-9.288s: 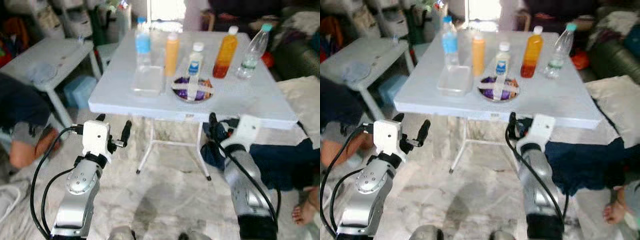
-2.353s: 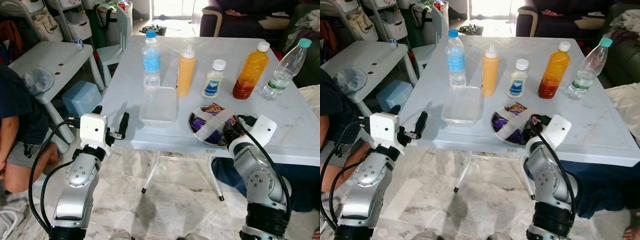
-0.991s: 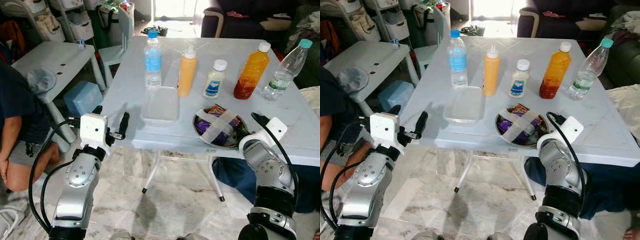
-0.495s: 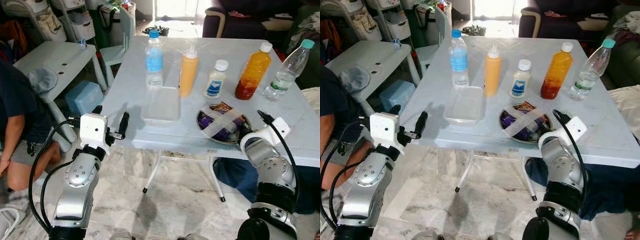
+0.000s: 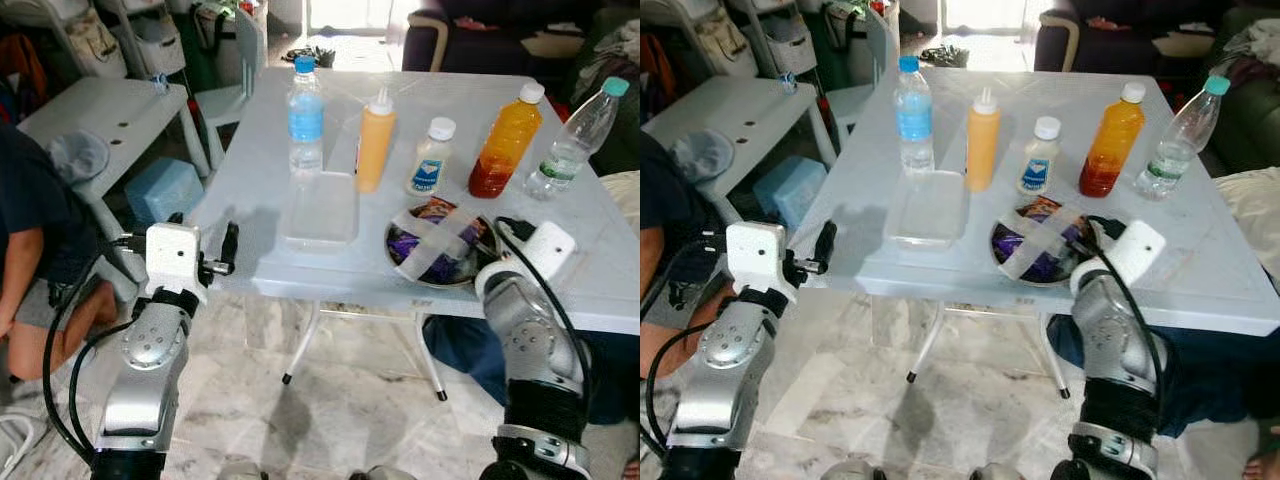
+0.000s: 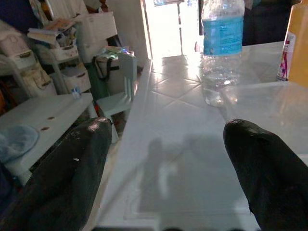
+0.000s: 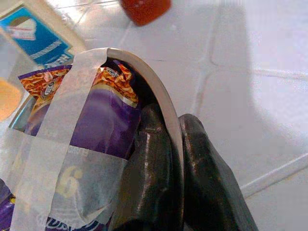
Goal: Restocking fridge
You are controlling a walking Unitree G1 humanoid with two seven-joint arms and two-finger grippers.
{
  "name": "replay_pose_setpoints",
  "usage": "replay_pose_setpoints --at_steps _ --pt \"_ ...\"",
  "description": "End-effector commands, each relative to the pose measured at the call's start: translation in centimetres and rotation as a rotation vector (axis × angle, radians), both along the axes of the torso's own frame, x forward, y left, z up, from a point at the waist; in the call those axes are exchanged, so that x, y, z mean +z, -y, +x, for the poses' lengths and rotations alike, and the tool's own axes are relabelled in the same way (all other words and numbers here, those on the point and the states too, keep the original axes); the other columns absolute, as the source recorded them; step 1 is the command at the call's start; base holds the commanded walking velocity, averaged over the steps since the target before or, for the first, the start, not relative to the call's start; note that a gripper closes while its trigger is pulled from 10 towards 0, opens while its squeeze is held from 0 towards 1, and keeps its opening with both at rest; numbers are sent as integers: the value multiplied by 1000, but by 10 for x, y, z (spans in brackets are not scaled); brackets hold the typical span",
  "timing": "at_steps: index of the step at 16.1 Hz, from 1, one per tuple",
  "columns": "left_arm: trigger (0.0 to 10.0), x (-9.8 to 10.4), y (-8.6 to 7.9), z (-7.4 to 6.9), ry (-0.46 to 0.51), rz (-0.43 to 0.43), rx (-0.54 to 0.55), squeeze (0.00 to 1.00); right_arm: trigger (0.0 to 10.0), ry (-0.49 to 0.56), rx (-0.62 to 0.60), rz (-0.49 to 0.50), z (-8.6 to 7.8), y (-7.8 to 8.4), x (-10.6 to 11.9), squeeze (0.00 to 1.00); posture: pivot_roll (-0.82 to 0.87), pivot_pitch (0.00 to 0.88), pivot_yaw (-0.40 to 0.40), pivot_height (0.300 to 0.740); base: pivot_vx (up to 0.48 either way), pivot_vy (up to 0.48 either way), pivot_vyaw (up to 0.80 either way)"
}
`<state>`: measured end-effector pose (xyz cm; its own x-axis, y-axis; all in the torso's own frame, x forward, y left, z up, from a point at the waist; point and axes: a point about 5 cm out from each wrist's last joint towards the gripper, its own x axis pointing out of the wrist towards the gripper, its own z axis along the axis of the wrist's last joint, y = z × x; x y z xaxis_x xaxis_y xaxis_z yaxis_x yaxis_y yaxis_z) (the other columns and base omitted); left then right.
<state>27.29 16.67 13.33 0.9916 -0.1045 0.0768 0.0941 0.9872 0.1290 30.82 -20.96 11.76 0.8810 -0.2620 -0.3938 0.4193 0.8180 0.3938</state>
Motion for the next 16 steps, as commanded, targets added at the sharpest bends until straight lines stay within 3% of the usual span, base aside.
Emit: replay_pose_setpoints --at_steps 1,4,7,10,14,16 --pt "10000 1 2 1 0 8 2 0 10000 -28 12 2 -2 -5 -5 0 55 38 -3 740 0 0 0" --pt "10000 4 7 6 5 5 -13 0 10000 -67 2 1 -7 0 -11 0 51 37 -5 740 -266 0 0" --pt "10000 -3 6 2 -22 2 -8 0 10000 -62 15 2 -10 -3 -10 0 44 38 0 740 -284 0 0" --pt "10000 -12 12 -4 -56 -15 -9 0 10000 -159 26 -107 -15 -5 -24 0 40 27 -2 740 -313 0 0" --pt "10000 -14 13 -3 -63 -22 -6 0 10000 -46 83 -125 -12 -11 -19 0 42 27 -11 740 -322 0 0" --pt "10000 -14 12 -2 -61 -19 -6 0 10000 -21 119 -7 -12 -19 -20 0 42 29 -13 740 -324 0 0"
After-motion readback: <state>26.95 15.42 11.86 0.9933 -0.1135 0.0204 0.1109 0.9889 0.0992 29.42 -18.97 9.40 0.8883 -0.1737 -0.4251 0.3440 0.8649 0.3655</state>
